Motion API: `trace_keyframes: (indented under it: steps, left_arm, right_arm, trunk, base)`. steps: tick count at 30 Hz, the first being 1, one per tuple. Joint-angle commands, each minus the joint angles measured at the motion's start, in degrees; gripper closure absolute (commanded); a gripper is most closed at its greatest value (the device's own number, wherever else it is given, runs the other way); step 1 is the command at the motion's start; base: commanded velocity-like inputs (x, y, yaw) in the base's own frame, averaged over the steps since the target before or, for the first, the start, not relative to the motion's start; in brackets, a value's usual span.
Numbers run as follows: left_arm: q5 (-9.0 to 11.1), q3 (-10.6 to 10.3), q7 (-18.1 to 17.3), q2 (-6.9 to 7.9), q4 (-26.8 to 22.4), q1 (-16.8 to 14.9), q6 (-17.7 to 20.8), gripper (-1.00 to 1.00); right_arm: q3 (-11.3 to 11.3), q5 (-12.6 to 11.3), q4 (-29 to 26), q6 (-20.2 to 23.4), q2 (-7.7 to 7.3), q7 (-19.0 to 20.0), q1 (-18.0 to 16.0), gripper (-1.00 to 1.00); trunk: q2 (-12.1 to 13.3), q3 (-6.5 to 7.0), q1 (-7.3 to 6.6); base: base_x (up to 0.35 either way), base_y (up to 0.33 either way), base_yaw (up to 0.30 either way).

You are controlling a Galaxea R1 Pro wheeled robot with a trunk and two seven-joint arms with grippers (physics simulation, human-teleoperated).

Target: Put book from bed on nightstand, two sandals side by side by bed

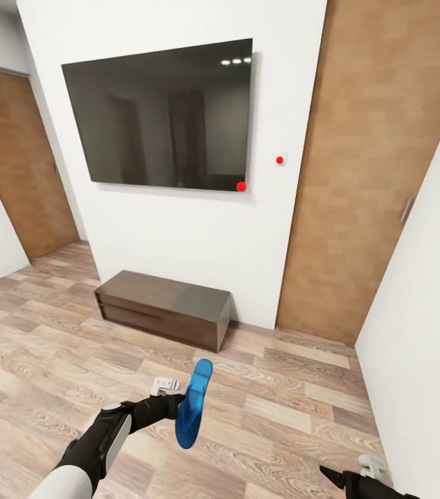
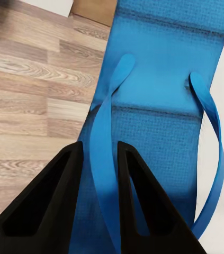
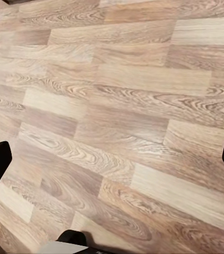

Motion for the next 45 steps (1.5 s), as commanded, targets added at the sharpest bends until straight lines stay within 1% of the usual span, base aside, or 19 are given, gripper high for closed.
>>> trace_keyframes:
  steps: [1,37,45]
  left_arm:
    - [-0.29,0.46,-0.13,-0.10,-0.05,-0.06,0.39,1.00]
    - [-0.29,0.46,-0.16,-0.10,-0.05,-0.05,0.38,1.00]
    - [-0.29,0.50,-0.17,-0.10,-0.05,-0.07,0.39,1.00]
  right_arm:
    - [0.40,-0.60,-0.04,0.26,-0.06,0.12,-0.02,-1.00]
    - [0.40,-0.60,-0.04,0.26,-0.06,0.12,-0.02,-1.00]
    - [0.40,-0.60,-0.04,0.26,-0.06,0.11,-0.02,-1.00]
  trunk:
    - [-0.07,-0.09,0.01]
    - [-0.07,-0.09,0.01]
    - [-0.07,-0.09,0.01]
  base:
    - [0.001,0.000,0.250]
    - [0.001,0.000,0.253]
    - [0.233,0.000,0.258]
